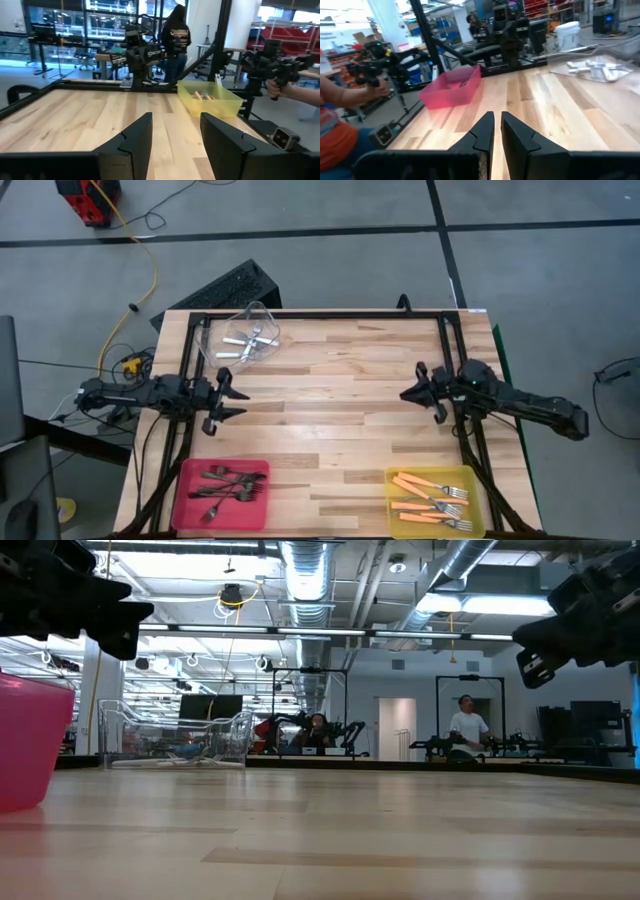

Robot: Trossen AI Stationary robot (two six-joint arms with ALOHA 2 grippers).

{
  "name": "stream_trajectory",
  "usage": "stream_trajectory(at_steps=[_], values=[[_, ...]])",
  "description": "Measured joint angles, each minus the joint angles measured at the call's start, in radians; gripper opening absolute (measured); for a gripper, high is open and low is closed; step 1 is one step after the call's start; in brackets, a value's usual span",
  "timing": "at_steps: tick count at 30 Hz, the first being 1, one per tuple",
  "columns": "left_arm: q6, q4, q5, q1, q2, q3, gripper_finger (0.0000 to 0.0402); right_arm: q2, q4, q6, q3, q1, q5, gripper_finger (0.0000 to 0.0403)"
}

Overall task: Sort silverware by color (type)
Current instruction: Return to Home Position

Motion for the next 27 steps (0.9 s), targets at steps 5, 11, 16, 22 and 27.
stream_trajectory(at_steps=[5, 11, 16, 22, 27], values=[[-0.005, 0.008, 0.034, -0.001, 0.000, -0.001, 0.0151, 0.010, 0.000, 0.030, 0.000, 0.004, 0.010, 0.0060], [-0.003, 0.008, 0.034, -0.001, 0.000, -0.001, 0.0151, 0.014, -0.003, 0.179, 0.000, 0.113, 0.102, 0.0060], [-0.003, 0.008, 0.042, -0.001, 0.000, -0.002, 0.0151, 0.015, 0.078, 0.129, 0.000, 0.324, 0.345, 0.0060], [-0.003, 0.010, 0.045, -0.001, 0.000, -0.002, 0.0151, -0.034, 0.127, -0.077, 0.003, 0.503, 0.601, 0.0060], [-0.003, 0.011, 0.045, -0.001, 0.000, -0.002, 0.0151, -0.100, 0.155, -0.139, 0.009, 0.511, 0.659, 0.0060]])
